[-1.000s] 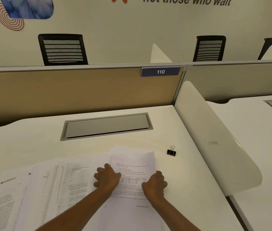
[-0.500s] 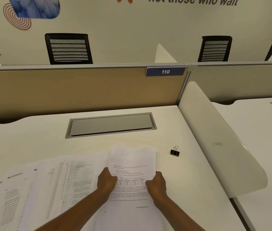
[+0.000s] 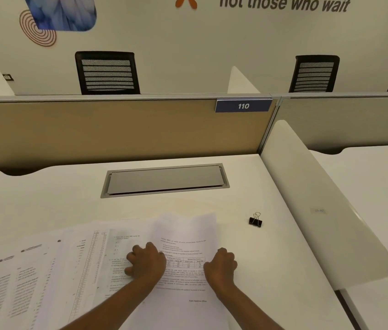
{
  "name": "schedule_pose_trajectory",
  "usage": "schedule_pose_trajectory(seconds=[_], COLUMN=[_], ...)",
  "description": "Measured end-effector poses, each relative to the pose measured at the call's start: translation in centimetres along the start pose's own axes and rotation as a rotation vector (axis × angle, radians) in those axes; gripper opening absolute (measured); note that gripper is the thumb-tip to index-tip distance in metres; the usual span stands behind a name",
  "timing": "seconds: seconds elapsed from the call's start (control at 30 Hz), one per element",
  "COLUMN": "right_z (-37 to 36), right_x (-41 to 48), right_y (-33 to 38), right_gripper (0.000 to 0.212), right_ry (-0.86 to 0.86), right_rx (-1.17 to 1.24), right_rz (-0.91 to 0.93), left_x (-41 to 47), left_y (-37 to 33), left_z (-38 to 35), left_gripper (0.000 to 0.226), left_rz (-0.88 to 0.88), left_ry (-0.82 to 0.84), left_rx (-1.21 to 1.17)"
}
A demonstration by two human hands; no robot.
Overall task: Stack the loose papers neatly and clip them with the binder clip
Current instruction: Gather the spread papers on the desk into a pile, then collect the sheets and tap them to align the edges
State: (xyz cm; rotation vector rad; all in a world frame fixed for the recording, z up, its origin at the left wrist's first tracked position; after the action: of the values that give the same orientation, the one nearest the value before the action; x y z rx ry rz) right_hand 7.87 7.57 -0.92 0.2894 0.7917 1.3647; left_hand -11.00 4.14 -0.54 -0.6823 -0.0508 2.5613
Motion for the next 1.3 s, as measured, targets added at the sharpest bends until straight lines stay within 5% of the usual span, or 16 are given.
schedule_pose_trajectory(seconds=[0.37,0.53,0.77,0.97,1.13,1.23,1.3], right_z=[-0.5,-0.8,-0.9,1.1,4.5,4.9,4.6], right_x=[0.6,0.7,0.7,0.8,1.9,1.0,0.2], right_y=[0.1,-0.5,-0.9,-0.4,-0.1,0.0,0.0], right_gripper=[0.034,0.041,0.046,0.049,0.067,0.052,0.048], right_ry=[0.018,0.052,0.013,0.014,0.402,0.646,0.657], right_rx=[0.141,0.293,0.141,0.43,0.718,0.753,0.81], right_rz=[-0.007,-0.072,-0.091,0.024,0.138,0.26,0.285], left_x=[1.6,1.8,0.5,0.2,-0.3,-0.5,-0.8], left_y=[0.9,1.3,1.7,2.5,2.7,2.6,2.2], left_z=[0.5,0.0,1.0,2.2,3.3,3.5,3.6], left_gripper=[0.058,0.029,0.036,0.036,0.036,0.051,0.064], left_rz=[0.007,-0.024,-0.124,-0.228,-0.304,-0.336,-0.344], left_ry=[0.135,0.399,0.595,0.666,0.705,0.731,0.744], left_rx=[-0.497,-0.742,-0.883,-1.014,-1.096,-1.131,-1.131])
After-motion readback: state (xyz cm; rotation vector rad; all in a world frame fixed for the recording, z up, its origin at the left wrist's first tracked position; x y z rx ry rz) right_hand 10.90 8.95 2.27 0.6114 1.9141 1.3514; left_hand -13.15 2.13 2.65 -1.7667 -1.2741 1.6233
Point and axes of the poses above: each hand's wrist, its own x-axis towards the middle knuckle, its own z-axis out of the back of the hand, y = z × x, the point moved 3 cm from there along x, towards the middle knuckle, and after that the axes turned 10 degrees about z, right-handed, at the moved point
